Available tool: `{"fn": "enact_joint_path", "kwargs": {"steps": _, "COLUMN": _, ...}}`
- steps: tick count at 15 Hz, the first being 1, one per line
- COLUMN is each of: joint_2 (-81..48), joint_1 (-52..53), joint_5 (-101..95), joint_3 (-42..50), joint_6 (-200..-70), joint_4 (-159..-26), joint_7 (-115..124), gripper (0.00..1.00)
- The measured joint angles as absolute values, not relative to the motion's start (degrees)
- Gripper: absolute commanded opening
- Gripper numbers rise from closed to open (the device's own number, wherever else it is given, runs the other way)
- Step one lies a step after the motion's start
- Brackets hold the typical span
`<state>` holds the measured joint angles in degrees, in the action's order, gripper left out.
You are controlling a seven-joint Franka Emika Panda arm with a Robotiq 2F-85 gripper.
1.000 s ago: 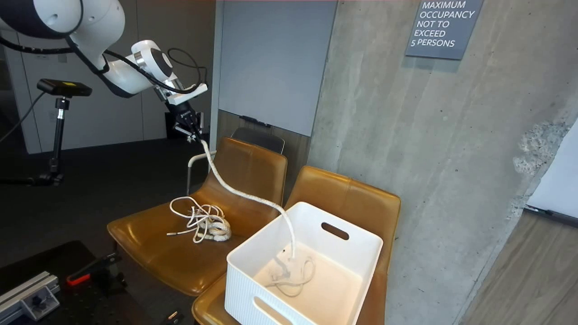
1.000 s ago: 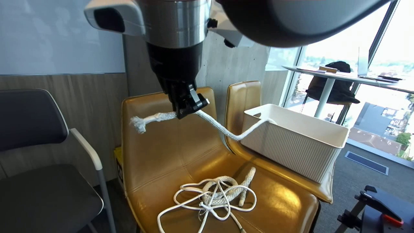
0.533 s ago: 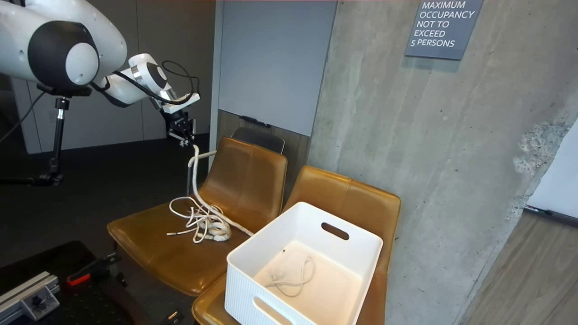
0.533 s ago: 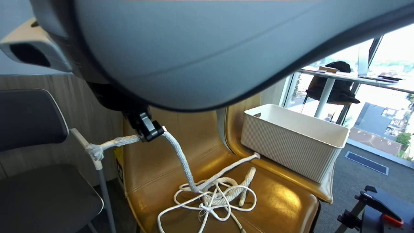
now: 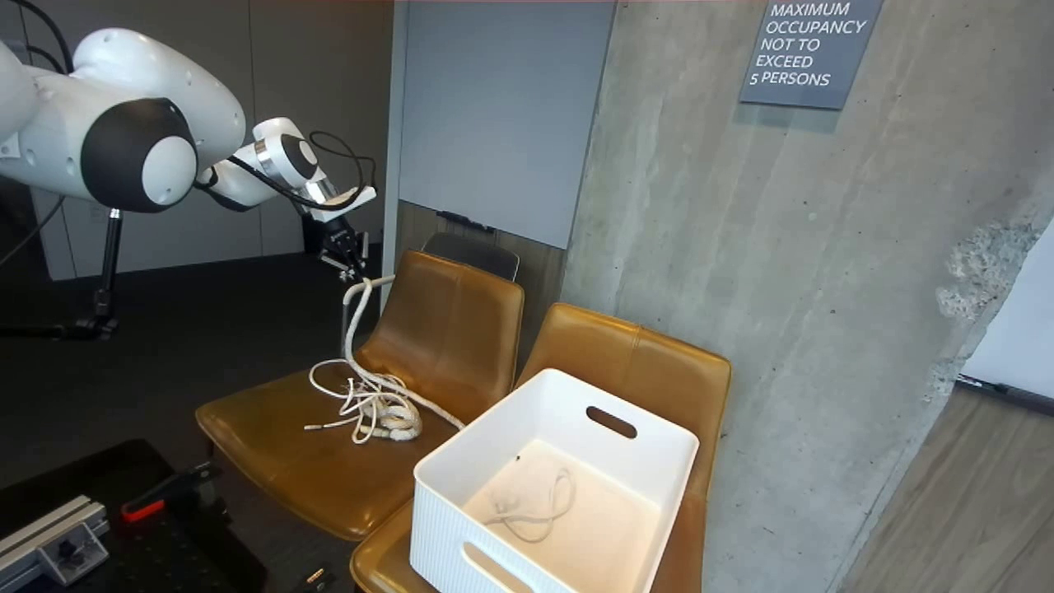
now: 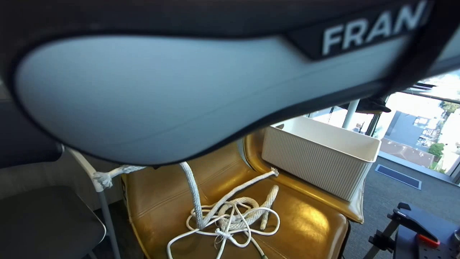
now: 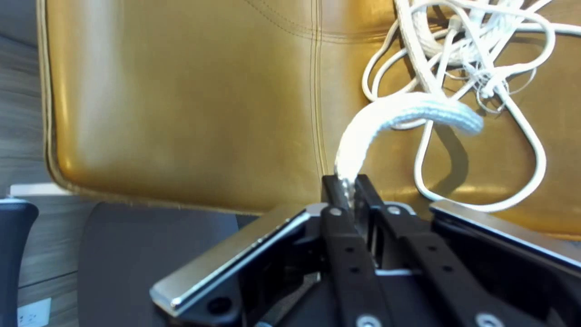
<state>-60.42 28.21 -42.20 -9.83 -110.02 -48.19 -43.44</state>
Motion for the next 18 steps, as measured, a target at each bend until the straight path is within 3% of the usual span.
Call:
{"fn": "enact_joint_path", "kwargs": {"steps": 8, "joint_2": -59.5, "joint_1": 17.4, "joint_5": -37.9, "joint_3": -10.5, "joint_6": -110.8, "joint_4": -53.2, "joint_7": -43.5, "gripper": 0.03}}
{"fn": "enact_joint_path", "kwargs": {"steps": 15, "joint_2": -54.0, "joint_1": 10.1, "joint_5": -33.5, "joint_3": -14.8, "joint_6": -120.9, "joint_4": -72.2, "joint_7": -43.0, "gripper": 0.03}}
{"fn": "enact_joint_path", "kwargs": {"steps": 16, "joint_2": -53.1, "joint_1": 9.2, "joint_5": -33.5, "joint_3": -14.9, "joint_6": -122.9, "joint_4": -75.2, "joint_7": -42.6, "gripper": 0.15}}
{"fn": "enact_joint_path", "kwargs": {"steps": 17, "joint_2": -52.0, "joint_1": 8.5, "joint_5": -33.2, "joint_3": -14.4, "joint_6": -125.2, "joint_4": -78.2, "joint_7": -42.6, "gripper": 0.36}}
{"fn": "enact_joint_path", "kwargs": {"steps": 18, "joint_2": -50.7, "joint_1": 8.0, "joint_5": -32.9, "joint_3": -13.7, "joint_6": -127.4, "joint_4": -81.1, "joint_7": -42.6, "gripper": 0.4}}
